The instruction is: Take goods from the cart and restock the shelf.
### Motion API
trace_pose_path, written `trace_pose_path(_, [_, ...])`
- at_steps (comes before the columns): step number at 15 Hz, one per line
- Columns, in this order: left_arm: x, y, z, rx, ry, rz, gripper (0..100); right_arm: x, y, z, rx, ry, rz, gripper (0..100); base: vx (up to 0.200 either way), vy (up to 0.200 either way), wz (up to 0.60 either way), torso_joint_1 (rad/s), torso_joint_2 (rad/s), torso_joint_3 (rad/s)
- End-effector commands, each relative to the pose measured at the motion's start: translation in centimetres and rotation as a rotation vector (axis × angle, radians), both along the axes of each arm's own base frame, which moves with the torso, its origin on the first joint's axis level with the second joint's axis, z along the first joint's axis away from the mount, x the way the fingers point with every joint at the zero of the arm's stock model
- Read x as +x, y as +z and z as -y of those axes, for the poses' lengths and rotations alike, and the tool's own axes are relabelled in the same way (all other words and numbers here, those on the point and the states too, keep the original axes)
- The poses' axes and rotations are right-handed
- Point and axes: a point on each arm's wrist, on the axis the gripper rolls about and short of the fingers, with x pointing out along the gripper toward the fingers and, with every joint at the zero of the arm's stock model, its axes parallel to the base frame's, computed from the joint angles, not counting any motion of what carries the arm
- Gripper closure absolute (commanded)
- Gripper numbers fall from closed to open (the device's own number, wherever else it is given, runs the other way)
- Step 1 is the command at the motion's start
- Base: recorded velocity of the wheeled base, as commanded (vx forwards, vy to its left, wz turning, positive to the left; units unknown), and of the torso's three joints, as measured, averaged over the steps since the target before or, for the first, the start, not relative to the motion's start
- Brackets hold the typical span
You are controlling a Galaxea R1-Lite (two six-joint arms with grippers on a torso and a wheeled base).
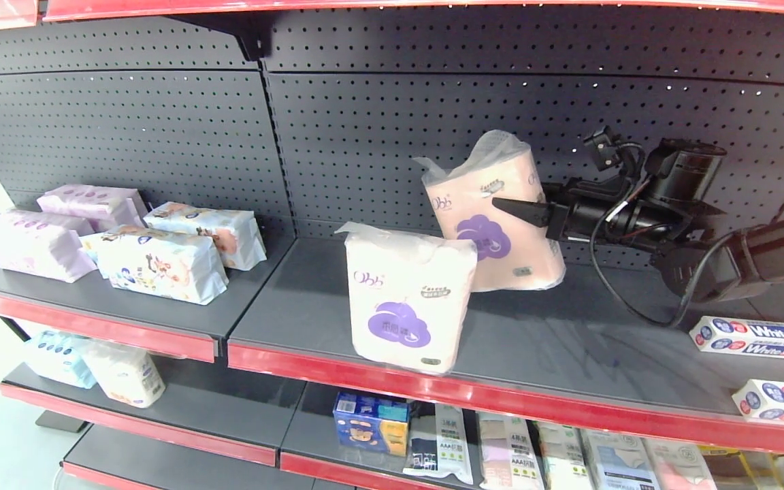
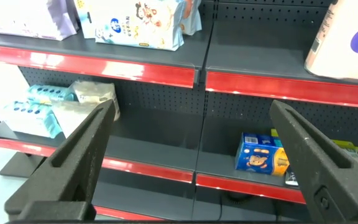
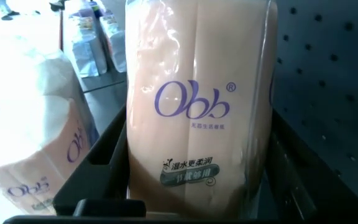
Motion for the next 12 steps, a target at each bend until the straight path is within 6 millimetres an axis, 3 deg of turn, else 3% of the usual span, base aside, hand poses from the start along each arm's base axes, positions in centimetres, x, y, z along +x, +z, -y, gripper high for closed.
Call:
trace_pose_path(1, [0.0, 0.0, 0.0, 0.0, 0.001, -0.002, 0, 0.2, 0.1, -0.9, 0.012, 0.021, -0.005, 100, 0.0, 0.0, 0.0, 0.0, 0.0, 0.0])
trace_pose_path(12, [0.0, 0.0, 0.0, 0.001, 0.002, -0.002, 0, 1.6, -1.5, -3.3, 0.009, 0.07, -0.022, 100, 0.0, 0.0, 0.0, 0.0, 0.0, 0.0])
